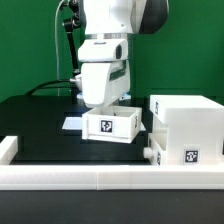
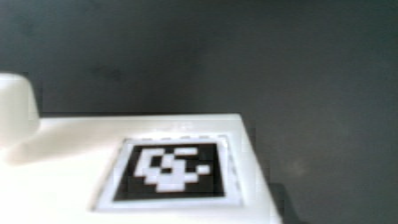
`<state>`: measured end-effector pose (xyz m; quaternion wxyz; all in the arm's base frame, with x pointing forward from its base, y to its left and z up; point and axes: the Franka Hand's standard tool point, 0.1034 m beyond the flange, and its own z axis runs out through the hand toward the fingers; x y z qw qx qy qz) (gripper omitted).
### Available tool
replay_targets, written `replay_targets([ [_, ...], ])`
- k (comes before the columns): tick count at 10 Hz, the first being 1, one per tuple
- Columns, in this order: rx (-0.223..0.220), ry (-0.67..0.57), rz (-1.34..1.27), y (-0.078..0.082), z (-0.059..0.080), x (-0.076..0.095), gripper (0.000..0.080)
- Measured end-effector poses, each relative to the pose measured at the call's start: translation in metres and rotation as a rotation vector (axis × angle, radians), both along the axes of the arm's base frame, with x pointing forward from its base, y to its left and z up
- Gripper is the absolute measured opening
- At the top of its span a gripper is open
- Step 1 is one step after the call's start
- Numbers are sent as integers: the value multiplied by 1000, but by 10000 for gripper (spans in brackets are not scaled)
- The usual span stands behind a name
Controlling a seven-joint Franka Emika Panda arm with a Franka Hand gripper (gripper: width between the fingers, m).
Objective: Assemble drawer
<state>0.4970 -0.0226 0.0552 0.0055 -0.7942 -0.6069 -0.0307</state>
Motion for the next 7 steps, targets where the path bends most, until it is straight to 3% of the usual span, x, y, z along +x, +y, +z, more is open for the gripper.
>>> replay_targets([
  [3,-32,-17,262,-5,2,4,44],
  [7,-36,42,296,-6,6,23,44],
])
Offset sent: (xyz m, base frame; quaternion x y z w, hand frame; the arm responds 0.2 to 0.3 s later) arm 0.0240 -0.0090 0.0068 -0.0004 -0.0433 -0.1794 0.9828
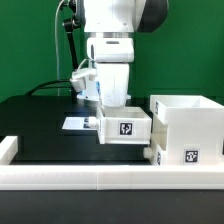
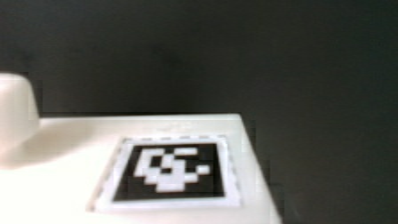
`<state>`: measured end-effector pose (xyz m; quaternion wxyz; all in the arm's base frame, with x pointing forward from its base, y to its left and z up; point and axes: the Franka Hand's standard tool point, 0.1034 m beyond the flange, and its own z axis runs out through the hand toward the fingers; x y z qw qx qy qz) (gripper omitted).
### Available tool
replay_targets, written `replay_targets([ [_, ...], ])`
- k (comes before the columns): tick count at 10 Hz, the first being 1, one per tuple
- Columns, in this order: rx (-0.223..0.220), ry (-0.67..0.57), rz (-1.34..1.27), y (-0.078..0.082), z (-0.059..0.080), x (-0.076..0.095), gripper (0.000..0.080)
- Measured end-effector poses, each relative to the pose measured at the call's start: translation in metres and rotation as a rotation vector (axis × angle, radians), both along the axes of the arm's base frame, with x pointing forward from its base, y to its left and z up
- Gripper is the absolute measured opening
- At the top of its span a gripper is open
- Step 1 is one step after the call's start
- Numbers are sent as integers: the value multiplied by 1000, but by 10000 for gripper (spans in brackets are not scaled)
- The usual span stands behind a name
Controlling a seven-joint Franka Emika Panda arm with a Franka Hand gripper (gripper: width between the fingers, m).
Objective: Assemble drawer
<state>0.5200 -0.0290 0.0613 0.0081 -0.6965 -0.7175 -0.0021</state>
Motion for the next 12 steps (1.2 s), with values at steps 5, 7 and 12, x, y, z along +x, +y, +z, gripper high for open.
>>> replay_targets([
  [5,3,3,-4,4,-2,5,44],
  [7,4,-3,-4,9,2,16,44],
  [12,8,-12,-1,13,1,18,44],
])
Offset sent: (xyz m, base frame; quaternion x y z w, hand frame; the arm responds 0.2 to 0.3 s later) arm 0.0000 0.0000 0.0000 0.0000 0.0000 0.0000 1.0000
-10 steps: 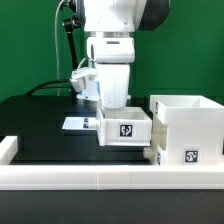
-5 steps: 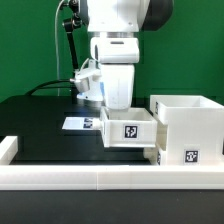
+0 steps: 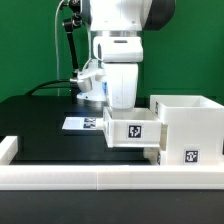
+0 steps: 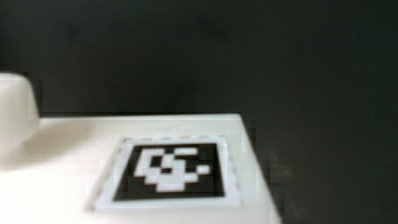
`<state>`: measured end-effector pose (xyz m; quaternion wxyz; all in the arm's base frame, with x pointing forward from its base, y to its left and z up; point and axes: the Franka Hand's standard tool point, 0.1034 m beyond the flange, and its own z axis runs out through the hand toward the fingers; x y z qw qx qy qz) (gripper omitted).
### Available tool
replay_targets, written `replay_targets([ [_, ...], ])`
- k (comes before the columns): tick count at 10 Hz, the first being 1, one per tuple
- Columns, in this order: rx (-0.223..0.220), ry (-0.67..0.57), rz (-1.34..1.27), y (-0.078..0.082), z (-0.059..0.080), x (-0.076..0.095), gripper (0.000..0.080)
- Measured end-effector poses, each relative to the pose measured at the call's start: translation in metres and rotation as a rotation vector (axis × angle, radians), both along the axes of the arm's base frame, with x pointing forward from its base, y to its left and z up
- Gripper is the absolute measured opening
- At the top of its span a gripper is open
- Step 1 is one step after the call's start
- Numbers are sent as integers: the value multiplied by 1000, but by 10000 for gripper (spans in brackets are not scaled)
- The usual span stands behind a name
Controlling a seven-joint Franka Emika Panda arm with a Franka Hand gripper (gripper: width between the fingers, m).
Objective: Assemble drawer
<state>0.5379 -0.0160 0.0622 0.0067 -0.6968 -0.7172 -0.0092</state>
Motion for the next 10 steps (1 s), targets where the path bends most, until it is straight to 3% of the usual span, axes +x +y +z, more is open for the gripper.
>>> replay_targets([
  [5,2,28,-1,0,-7,-5,44],
  [10,2,21,2,2,-3,-3,44],
])
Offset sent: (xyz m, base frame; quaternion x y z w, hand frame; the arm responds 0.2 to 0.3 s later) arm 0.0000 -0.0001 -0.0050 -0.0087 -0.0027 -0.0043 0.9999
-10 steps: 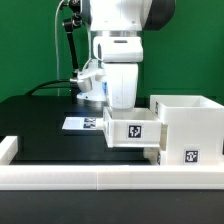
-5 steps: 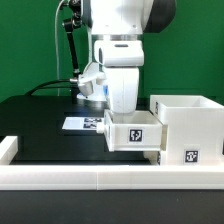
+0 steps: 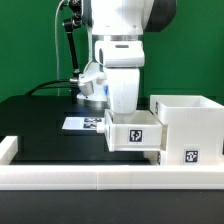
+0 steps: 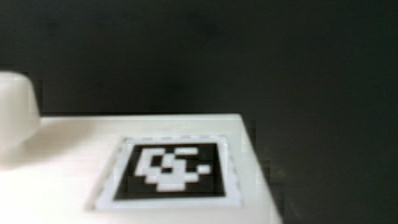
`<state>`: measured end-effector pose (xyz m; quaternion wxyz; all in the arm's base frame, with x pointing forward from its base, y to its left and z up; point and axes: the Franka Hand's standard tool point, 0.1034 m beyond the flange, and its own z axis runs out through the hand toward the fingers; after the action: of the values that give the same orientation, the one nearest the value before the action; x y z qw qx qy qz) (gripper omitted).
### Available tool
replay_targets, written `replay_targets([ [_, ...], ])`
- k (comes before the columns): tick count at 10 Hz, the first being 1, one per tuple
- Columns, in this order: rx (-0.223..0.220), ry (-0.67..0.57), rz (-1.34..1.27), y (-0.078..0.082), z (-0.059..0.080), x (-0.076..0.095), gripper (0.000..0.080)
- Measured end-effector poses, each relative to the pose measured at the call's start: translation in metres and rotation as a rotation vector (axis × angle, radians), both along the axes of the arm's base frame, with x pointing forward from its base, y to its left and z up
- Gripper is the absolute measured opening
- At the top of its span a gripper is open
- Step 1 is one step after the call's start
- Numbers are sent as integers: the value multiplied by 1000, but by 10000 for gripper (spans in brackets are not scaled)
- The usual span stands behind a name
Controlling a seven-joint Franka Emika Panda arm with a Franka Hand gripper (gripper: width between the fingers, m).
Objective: Assemble drawer
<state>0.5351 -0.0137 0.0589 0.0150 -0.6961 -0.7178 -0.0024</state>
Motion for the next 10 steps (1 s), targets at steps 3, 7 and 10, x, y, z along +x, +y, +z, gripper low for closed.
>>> replay_targets([
  [3,1,-1,-1,1,1,1,44],
  [7,1,3,-5,1,-1,-1,44],
  [10,3,2,2,5,-1,0,44],
])
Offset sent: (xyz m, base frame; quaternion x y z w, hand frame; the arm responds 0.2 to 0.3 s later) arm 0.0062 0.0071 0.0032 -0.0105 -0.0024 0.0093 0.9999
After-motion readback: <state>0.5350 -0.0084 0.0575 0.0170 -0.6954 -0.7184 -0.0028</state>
